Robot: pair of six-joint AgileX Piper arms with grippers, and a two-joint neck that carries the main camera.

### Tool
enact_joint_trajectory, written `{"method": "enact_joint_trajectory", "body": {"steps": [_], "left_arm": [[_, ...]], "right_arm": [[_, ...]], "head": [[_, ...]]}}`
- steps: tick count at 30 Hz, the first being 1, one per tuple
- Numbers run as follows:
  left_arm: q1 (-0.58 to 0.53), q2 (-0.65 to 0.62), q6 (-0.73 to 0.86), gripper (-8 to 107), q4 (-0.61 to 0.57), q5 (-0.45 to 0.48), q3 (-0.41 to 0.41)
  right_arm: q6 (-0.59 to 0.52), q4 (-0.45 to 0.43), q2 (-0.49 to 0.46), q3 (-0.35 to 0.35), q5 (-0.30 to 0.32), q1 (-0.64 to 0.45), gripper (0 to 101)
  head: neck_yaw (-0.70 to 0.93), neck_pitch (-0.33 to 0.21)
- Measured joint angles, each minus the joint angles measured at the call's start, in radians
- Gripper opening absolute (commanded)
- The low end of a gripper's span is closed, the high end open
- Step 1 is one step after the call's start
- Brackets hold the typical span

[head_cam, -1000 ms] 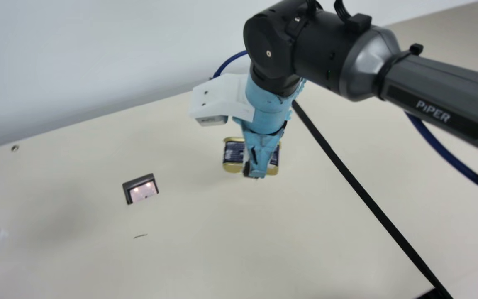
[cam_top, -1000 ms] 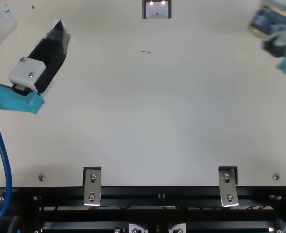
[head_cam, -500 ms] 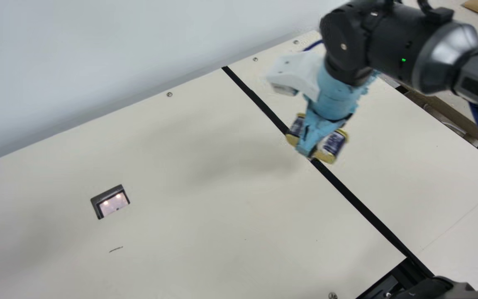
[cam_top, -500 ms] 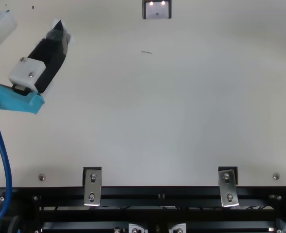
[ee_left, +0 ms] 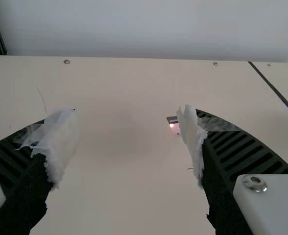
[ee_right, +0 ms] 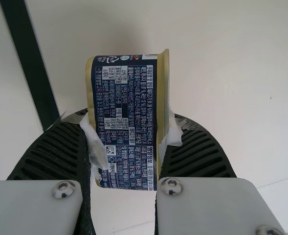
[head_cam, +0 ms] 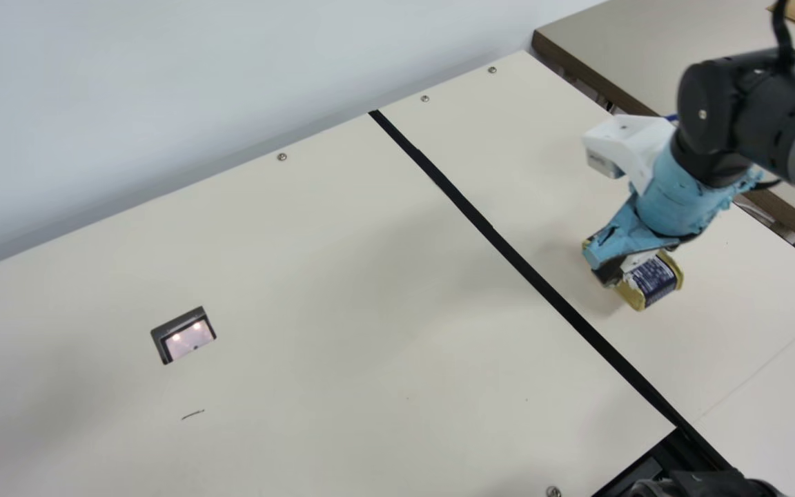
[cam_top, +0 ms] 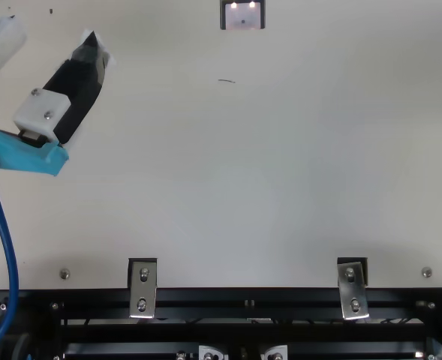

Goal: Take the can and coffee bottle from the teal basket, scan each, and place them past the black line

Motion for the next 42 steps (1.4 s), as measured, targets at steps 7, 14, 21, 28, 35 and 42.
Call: {"method": "enact_joint_trajectory", "body": {"steps": [7,14,21,28,35,42], "left_arm": [[0.0,0.0,0.0,90,0.0,0.0,0.0],[0.0,0.0,0.0,90,0.0,0.0,0.0],[0.0,0.0,0.0,90,0.0,0.0,0.0],[0.0,0.0,0.0,90,0.0,0.0,0.0],[0.0,0.0,0.0,90,0.0,0.0,0.0],[0.0,0.0,0.0,90,0.0,0.0,0.0]], "right_arm": [[-0.05,0.092,-0.004,0.072,-0.143,-0.174,0],[-0.153,0.232,0.007,0.113,-0.268,-0.284,44],[-0.176,0.267,-0.019,0.102,-0.268,-0.31,101],[-0.121,0.216,-0.121,0.032,-0.169,-0.238,101],[-0.132,0.28,-0.216,-0.045,-0.057,-0.125,101],[-0.22,0.496,-0.277,-0.094,0.077,-0.023,101]], "head": [[0.0,0.0],[0.0,0.0],[0.0,0.0],[0.0,0.0],[0.0,0.0],[0.0,0.0]]}}
